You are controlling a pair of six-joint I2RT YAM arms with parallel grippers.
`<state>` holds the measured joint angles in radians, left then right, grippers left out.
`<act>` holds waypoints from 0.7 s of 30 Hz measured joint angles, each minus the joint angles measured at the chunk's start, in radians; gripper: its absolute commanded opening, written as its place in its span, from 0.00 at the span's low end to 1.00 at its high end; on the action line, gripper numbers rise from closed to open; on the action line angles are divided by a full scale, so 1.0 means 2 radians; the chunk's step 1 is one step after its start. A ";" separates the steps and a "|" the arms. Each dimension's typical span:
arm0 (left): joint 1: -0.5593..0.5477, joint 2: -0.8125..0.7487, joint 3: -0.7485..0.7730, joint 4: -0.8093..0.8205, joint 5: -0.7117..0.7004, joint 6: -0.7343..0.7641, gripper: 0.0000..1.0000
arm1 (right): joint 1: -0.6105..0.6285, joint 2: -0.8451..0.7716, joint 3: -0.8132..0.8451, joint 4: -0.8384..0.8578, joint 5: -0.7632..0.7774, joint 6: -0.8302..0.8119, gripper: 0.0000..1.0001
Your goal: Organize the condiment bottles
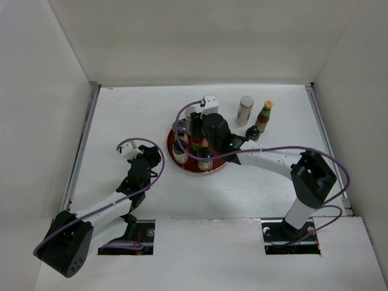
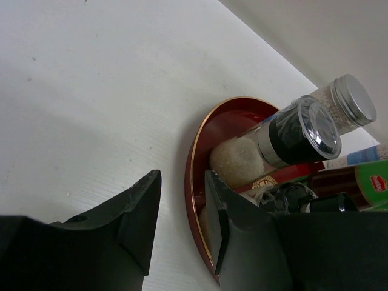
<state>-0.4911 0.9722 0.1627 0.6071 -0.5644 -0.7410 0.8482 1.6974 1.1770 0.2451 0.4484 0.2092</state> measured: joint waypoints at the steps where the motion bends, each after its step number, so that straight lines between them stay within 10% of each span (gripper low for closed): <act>1: 0.000 0.000 0.000 0.000 0.000 0.000 0.33 | 0.000 0.000 0.000 0.008 0.000 0.001 0.68; 12: 0.000 -0.001 0.000 0.001 0.000 0.000 0.34 | -0.002 -0.044 0.000 0.016 -0.008 0.004 0.85; 18: 0.000 -0.001 0.000 0.001 0.000 0.000 0.35 | -0.067 -0.113 -0.007 0.012 -0.011 0.010 0.35; 21: 0.000 -0.001 0.000 0.001 0.000 0.000 0.36 | -0.140 -0.129 -0.006 -0.007 0.023 0.016 0.33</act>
<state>-0.4908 0.9699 0.1627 0.6094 -0.5640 -0.7410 0.5678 1.4403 1.1648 0.2306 0.4942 0.2405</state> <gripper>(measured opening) 0.349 0.321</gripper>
